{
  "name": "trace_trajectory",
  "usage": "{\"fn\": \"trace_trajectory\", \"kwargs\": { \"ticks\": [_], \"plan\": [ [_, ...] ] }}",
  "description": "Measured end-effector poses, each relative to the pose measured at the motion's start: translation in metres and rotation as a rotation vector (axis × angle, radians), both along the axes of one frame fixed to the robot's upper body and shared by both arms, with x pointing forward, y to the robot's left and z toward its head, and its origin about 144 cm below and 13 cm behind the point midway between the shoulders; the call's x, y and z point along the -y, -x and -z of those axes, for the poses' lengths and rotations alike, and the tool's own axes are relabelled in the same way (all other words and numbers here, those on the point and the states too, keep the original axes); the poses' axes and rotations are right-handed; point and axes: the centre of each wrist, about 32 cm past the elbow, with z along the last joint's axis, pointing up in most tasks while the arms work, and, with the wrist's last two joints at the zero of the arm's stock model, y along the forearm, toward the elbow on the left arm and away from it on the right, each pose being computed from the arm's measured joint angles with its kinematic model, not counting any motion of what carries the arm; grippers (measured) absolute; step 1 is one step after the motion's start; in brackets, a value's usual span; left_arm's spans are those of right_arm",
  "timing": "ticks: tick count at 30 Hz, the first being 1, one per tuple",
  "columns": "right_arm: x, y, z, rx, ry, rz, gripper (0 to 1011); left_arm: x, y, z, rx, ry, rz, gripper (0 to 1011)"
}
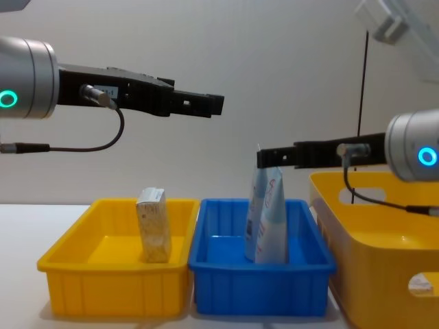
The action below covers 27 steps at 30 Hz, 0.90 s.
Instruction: Bimanual collaborative sorting of washing and personal care products
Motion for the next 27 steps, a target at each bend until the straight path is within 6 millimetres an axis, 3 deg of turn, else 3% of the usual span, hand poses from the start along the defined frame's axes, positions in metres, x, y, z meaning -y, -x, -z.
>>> {"fn": "trace_trajectory", "kwargs": {
  "ticks": [27],
  "plan": [
    [-0.036,-0.017,0.024,0.009,0.121,0.056,1004,0.0,0.0,0.0,0.0,0.0,0.0,1001]
  ]
}}
